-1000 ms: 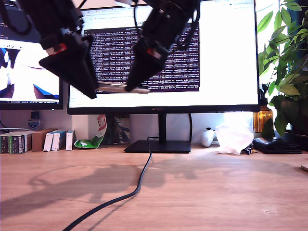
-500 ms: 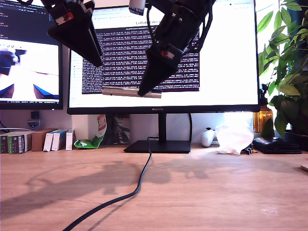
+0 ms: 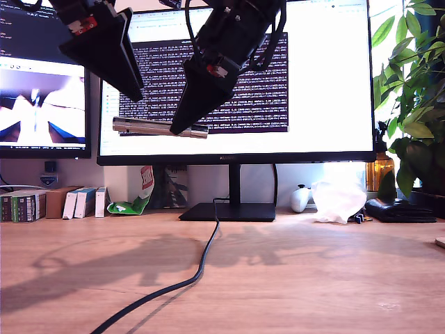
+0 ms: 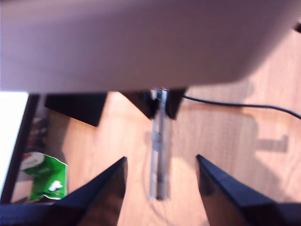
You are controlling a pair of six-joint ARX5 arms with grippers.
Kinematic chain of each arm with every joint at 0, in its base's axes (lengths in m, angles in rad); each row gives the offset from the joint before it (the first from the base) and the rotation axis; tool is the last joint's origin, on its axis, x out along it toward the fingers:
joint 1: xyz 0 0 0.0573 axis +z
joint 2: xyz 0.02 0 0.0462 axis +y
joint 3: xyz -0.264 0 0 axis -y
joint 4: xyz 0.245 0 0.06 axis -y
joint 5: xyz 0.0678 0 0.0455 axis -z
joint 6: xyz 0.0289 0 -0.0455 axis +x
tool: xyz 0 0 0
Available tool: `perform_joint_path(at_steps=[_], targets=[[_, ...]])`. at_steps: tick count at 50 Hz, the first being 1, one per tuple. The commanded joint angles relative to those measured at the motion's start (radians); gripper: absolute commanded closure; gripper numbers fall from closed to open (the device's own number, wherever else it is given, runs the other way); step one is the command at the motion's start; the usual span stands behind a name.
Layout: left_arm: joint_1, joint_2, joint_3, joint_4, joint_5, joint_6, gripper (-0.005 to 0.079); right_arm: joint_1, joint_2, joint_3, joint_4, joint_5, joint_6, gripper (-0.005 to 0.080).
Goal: Pick the metallic laser pointer with your right arm, pass it to your left arm, then place it down to the left side of the table
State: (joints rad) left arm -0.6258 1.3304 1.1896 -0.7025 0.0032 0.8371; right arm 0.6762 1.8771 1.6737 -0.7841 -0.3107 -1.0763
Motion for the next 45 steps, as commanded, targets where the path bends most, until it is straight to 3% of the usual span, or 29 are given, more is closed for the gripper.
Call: perform_joint_path(at_steps=[1, 38, 45], targets=[[0.006, 0.012, -0.004, 0.003, 0.013, 0.0, 0.0324, 0.005, -0.018, 0.01, 0.008, 0.0, 0.004, 0.0762], [0.07, 0.105, -0.005, 0.037, 0.054, 0.002, 0.0327, 0.048, -0.068, 0.011, 0.045, -0.001, 0.003, 0.0762], [0.077, 0.105, -0.005, 0.037, 0.05, 0.002, 0.0442, 0.048, -0.068, 0.011, 0.044, -0.001, 0.003, 0.0762]])
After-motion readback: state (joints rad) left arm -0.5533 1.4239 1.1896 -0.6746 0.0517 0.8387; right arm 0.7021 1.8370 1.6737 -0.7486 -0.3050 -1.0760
